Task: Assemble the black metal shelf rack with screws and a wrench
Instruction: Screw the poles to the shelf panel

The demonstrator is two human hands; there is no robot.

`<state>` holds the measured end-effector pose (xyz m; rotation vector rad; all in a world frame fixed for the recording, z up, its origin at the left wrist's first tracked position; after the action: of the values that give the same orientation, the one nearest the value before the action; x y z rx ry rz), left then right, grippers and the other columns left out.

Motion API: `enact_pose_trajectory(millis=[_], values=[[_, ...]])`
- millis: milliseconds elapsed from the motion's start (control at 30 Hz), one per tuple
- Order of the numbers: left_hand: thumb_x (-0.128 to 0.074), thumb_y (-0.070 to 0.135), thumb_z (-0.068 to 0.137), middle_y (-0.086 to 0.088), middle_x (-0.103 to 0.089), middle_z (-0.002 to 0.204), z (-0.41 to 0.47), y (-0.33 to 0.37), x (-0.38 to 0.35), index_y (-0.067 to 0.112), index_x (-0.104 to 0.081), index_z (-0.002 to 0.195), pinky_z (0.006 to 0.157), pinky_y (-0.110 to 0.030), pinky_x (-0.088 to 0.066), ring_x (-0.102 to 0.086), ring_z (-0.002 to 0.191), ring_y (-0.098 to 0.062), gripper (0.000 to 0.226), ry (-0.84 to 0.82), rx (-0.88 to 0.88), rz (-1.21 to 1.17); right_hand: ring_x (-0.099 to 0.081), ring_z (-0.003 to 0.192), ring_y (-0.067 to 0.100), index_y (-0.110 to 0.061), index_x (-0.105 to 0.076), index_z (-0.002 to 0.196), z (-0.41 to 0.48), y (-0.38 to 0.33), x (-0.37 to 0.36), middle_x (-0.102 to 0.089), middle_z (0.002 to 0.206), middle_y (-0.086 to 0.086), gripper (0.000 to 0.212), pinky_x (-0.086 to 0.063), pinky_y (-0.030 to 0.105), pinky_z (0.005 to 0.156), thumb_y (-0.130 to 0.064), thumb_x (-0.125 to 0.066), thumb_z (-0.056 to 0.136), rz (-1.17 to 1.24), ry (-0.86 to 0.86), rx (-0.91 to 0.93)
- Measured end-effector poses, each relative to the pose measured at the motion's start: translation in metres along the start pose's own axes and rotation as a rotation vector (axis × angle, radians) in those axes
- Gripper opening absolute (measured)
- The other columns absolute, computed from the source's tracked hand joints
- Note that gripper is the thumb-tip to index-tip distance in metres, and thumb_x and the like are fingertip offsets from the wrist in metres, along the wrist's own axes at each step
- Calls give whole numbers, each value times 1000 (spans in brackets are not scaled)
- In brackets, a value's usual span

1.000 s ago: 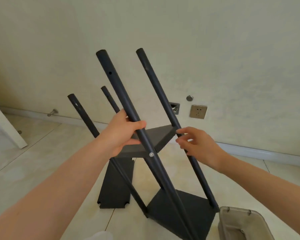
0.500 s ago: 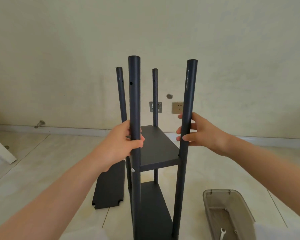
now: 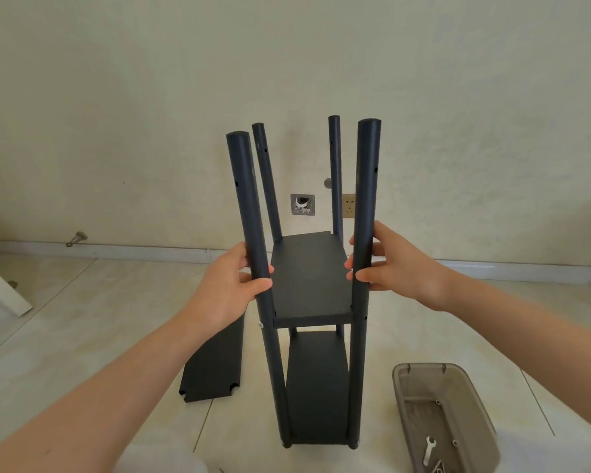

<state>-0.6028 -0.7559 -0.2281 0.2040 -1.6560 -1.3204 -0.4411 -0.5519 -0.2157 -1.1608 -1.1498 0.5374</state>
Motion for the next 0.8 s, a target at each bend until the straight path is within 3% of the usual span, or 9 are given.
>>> enact_pose_trajectory(millis=[200,300,500,800], values=[[-70,11,91,14,-66,114,-5,-2,-1,25,-51,126,93,-31,-53,-66,85,0,43,30,33,61,-68,90,0,-28,-53,111,-7,3,-4,-72,100,-9,34,-57,19,63,-1,-62,92,-39,-57,24],[-72,9,90,14,-66,109,-9,-6,-1,26,-52,121,95,-34,-53,-64,81,1,40,65,71,70,-69,89,5,-34,-50,107,-10,3,-11,-71,103,-10,36,-56,16,65,-4,-62,93,-104,-93,34],[-73,11,89,4,-66,118,-15,-8,-3,17,-56,128,99,-39,-52,-68,105,-20,43,87,99,138,-68,93,8,-35,-50,104,-15,0,-14,-70,104,-9,34,-59,21,73,-5,-62,93,-139,-123,46],[-79,16,84,-4,-74,113,-25,-16,3,9,-69,116,97,-34,-52,-71,104,-22,35,110,159,287,-65,99,10,-33,-51,99,-21,0,-28,-68,108,-5,30,-54,16,76,-7,-64,93,-232,-199,85]])
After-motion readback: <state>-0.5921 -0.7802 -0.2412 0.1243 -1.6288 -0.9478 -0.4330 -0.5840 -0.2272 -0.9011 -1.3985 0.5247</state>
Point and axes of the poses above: each hand's wrist, its own z-axis towards the middle knuckle, its own x-axis out of the back of the hand, y = z × x, the point moved 2 cm from there along z, towards the middle knuckle
